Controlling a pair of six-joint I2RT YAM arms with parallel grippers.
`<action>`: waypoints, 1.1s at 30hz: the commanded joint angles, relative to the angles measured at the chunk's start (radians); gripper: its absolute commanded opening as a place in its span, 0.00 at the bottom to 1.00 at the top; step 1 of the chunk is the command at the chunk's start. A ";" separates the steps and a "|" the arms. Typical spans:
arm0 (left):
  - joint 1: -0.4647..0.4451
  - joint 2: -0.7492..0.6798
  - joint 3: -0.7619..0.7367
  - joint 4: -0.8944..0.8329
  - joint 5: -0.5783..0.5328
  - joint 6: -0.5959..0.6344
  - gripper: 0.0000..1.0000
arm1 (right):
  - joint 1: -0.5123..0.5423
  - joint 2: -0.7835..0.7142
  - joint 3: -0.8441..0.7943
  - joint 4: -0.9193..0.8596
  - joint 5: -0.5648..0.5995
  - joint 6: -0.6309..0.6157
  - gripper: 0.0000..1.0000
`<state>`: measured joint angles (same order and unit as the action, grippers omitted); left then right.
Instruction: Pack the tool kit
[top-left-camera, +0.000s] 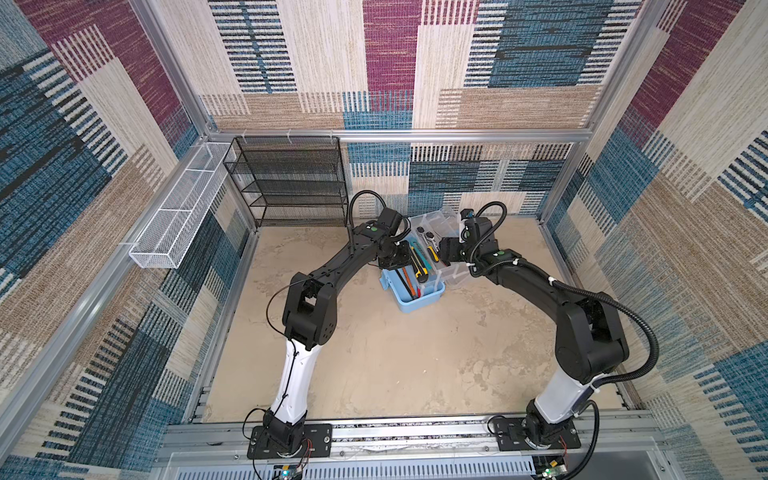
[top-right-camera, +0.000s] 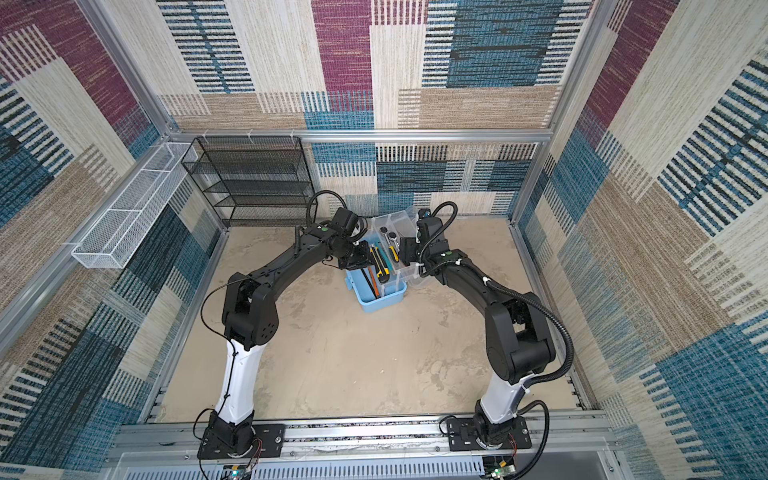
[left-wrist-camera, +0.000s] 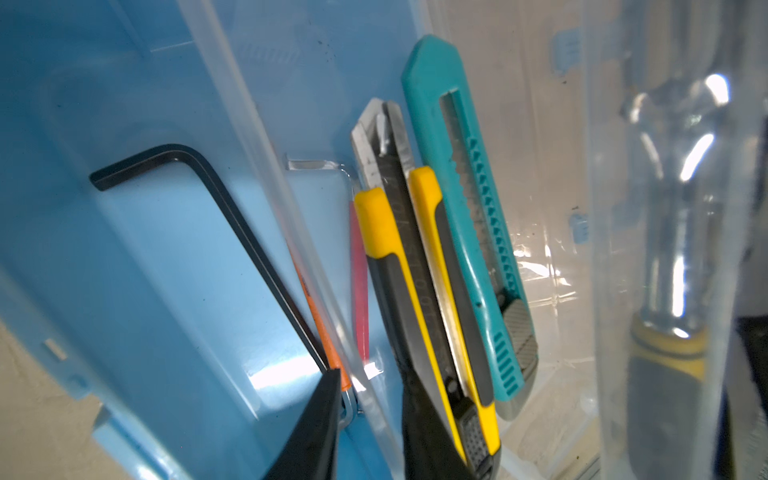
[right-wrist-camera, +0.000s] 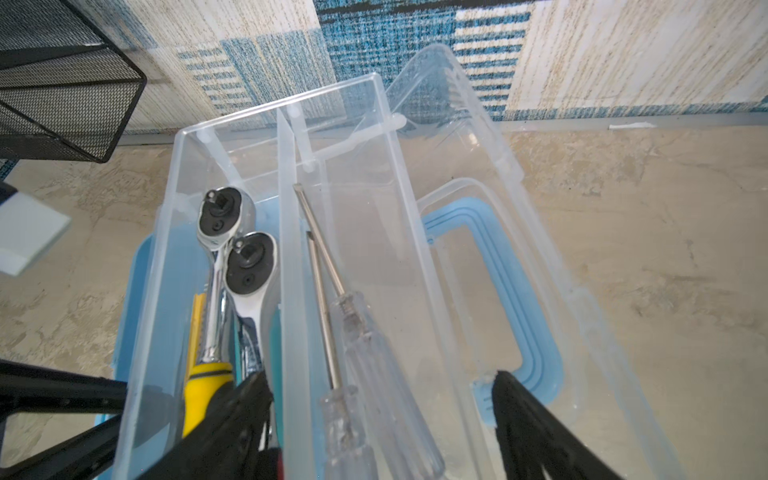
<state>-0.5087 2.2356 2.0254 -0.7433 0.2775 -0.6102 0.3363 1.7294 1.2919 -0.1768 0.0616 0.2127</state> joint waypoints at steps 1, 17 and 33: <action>0.001 0.011 0.005 -0.011 0.005 0.005 0.26 | 0.002 0.002 0.020 0.014 0.020 -0.006 0.87; 0.011 0.021 -0.016 -0.011 0.012 0.000 0.16 | 0.001 -0.025 0.060 -0.003 0.080 -0.032 0.94; 0.010 -0.067 -0.086 -0.010 0.009 0.033 0.34 | -0.240 -0.074 -0.114 0.167 -0.182 -0.137 1.00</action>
<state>-0.4976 2.2032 1.9644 -0.7483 0.2947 -0.6079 0.1314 1.6630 1.2037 -0.1009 -0.0082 0.1043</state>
